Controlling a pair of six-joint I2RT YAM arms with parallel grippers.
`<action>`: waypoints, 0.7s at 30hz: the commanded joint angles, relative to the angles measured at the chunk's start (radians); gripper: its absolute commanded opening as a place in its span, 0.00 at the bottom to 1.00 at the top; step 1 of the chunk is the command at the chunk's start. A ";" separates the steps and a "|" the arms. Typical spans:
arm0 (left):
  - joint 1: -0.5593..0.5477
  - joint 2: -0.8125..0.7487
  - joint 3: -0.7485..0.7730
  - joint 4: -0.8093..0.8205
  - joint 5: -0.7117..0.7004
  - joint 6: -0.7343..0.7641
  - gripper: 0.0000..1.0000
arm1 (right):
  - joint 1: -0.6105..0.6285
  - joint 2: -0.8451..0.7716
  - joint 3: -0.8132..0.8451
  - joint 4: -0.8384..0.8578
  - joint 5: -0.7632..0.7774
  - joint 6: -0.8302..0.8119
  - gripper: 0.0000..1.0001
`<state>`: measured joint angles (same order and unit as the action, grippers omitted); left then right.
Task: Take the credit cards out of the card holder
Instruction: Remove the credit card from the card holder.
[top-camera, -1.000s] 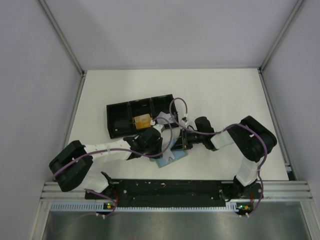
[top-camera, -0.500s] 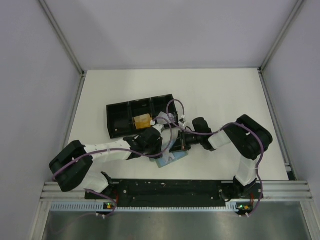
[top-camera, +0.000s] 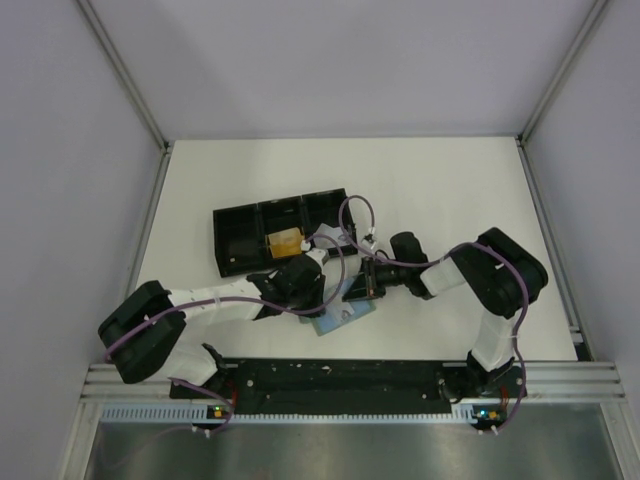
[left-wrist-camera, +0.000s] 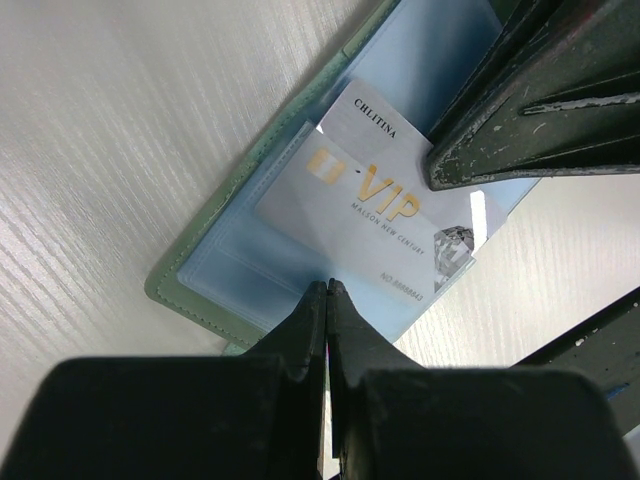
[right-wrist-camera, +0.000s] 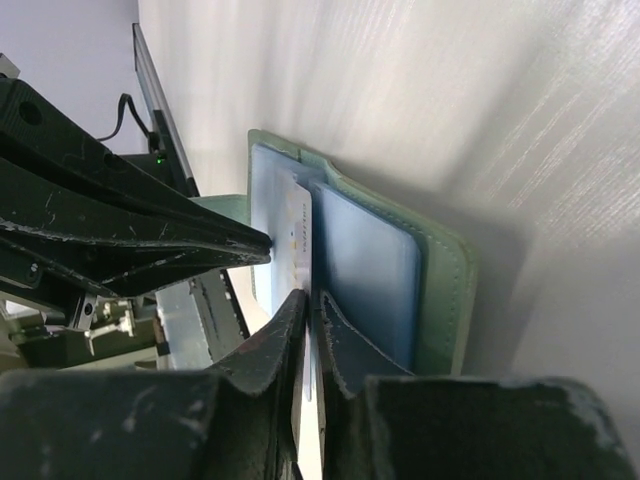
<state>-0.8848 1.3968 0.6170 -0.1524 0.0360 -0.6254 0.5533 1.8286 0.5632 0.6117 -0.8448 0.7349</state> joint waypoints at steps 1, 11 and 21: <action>0.001 -0.004 -0.026 -0.039 -0.001 0.009 0.00 | -0.007 -0.011 0.004 0.057 -0.033 -0.009 0.14; 0.001 -0.005 -0.026 -0.036 -0.001 0.007 0.00 | 0.028 0.024 0.029 0.071 -0.034 0.004 0.16; 0.003 -0.021 -0.040 -0.036 -0.007 0.009 0.00 | -0.035 -0.043 0.014 -0.035 -0.028 -0.069 0.00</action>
<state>-0.8848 1.3952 0.6132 -0.1486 0.0364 -0.6258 0.5636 1.8431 0.5716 0.6193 -0.8719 0.7292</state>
